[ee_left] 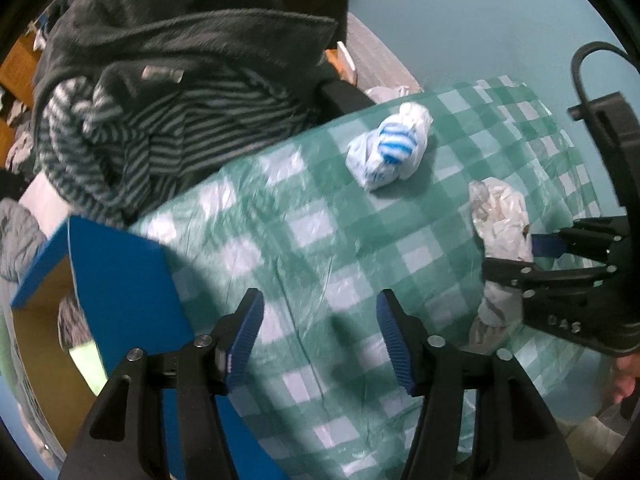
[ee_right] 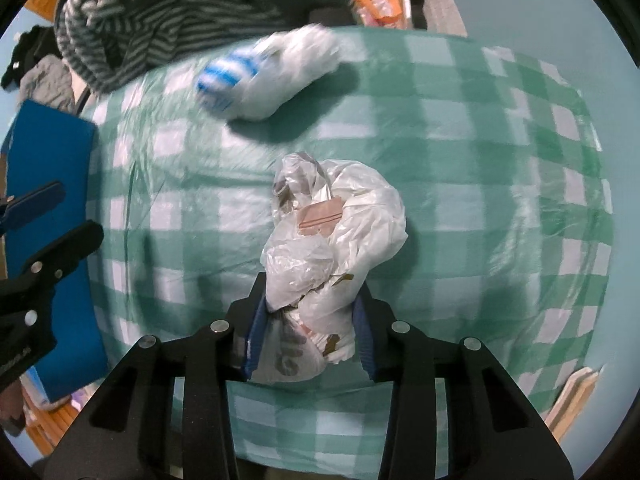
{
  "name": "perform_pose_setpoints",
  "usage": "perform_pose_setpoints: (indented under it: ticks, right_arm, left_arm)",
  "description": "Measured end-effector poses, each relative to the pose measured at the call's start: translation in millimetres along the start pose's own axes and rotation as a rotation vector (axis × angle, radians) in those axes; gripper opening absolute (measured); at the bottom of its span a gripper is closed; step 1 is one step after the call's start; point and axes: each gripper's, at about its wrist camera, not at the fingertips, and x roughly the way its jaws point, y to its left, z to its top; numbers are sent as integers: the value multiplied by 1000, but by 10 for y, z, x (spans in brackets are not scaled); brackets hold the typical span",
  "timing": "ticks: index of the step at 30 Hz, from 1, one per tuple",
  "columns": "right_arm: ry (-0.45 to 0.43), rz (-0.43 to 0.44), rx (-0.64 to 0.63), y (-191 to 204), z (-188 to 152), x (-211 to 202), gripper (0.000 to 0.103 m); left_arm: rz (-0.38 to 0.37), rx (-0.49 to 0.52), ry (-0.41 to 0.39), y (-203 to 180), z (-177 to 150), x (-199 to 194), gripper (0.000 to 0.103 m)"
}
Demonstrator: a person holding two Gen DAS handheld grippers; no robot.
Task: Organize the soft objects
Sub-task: 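Grasp the white plastic bundle with the right tool while the left tool grasps the blue-striped sock bundle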
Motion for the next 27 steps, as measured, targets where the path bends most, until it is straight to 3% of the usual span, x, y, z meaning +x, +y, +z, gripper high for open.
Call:
perform_pose_setpoints:
  ticks: [9, 15, 27]
  right_arm:
    - [-56, 5, 47, -384, 167, -241, 38]
    - [-78, -7, 61, -550, 281, -335, 38]
    - [-92, -7, 96, -719, 313, -406, 38]
  left_arm:
    - [-51, 122, -37, -265, 421, 19, 69]
    - [-112, 161, -19, -383, 684, 146, 69]
    - [-89, 213, 32, -565, 1001, 535, 69]
